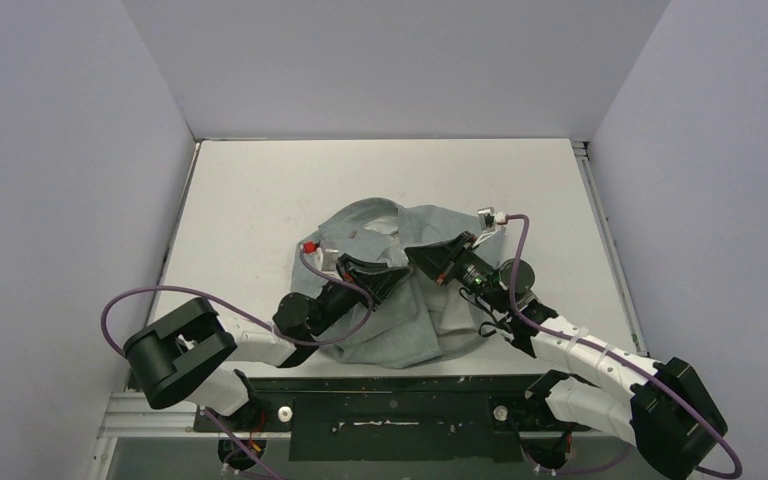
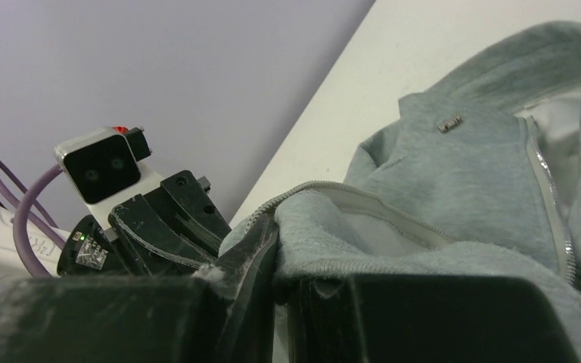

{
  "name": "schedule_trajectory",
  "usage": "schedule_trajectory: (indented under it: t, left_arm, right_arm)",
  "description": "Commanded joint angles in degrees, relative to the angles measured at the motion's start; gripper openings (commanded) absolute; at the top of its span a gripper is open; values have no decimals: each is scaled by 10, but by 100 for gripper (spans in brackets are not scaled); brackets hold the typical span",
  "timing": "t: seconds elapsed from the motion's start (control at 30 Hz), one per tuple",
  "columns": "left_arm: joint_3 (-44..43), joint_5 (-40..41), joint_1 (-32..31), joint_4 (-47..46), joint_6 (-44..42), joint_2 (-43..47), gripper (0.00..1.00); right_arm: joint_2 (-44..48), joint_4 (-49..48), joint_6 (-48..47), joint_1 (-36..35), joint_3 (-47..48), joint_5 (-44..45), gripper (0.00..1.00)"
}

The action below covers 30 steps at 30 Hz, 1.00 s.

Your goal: Zip up the jacket

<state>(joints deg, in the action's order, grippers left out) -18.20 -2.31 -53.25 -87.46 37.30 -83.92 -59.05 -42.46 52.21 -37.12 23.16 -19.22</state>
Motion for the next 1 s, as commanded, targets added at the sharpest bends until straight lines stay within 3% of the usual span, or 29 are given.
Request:
schedule_trajectory:
  t: [0.0,0.53,0.8,0.97]
  left_arm:
    - [30,-58,-13,-132,17,-23,0]
    - [103,-9,-12,-132,80,-105,0]
    - [107,3,-12,-133,108,-124,0]
    - [105,3,-9,-133,141,-137,0]
  right_arm:
    - [7,-26,-23,-7,-5,7,0]
    - [8,17,-26,-10,-78,30,0]
    - [44,55,-33,-10,-76,19,24]
    - [97,153,-60,-9,-54,2,33]
